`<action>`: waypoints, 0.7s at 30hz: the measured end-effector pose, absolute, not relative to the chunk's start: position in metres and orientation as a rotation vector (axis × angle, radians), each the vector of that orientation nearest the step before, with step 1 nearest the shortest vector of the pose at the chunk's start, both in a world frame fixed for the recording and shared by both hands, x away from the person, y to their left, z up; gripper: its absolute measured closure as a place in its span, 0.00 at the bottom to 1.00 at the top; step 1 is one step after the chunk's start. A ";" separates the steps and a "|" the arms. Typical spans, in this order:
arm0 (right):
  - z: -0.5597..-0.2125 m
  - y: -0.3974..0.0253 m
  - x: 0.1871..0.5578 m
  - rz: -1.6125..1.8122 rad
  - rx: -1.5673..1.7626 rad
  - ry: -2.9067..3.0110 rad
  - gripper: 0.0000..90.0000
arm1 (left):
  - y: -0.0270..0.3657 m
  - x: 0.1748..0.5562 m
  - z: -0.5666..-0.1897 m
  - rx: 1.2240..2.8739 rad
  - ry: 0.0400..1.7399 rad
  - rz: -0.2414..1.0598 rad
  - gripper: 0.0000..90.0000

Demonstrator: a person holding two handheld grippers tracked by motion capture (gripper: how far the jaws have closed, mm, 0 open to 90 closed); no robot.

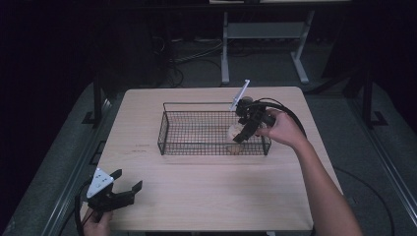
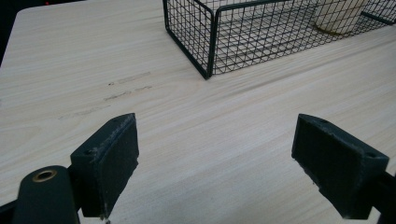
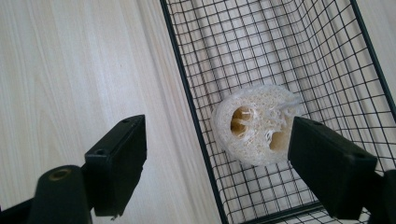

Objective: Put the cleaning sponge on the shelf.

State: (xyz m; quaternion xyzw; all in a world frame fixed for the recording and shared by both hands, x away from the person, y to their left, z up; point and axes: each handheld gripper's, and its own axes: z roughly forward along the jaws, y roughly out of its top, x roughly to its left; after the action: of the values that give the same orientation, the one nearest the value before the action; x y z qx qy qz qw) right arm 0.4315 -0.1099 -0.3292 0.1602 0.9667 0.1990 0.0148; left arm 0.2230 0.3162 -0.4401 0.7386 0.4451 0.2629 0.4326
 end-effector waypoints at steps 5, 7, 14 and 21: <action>-0.329 -0.113 0.429 0.631 0.498 3.006 0.21 | 0.315 0.223 -0.440 1.848 1.104 0.655 0.15; -0.329 -0.113 0.427 0.635 0.494 3.003 0.21 | 0.315 0.224 -0.441 1.849 1.104 0.655 0.15; -0.329 -0.114 0.419 0.622 0.487 3.003 0.21 | 0.315 0.224 -0.441 1.848 1.104 0.654 0.15; -0.330 -0.118 0.411 0.606 0.473 2.988 0.21 | 0.314 0.224 -0.441 1.850 1.103 0.652 0.15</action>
State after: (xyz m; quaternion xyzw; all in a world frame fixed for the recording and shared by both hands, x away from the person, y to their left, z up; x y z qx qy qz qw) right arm 0.4112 -0.1176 -0.3295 0.1533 0.9681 0.1964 0.0284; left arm 0.2236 0.3141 -0.4409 0.7419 0.4422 0.2613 0.4311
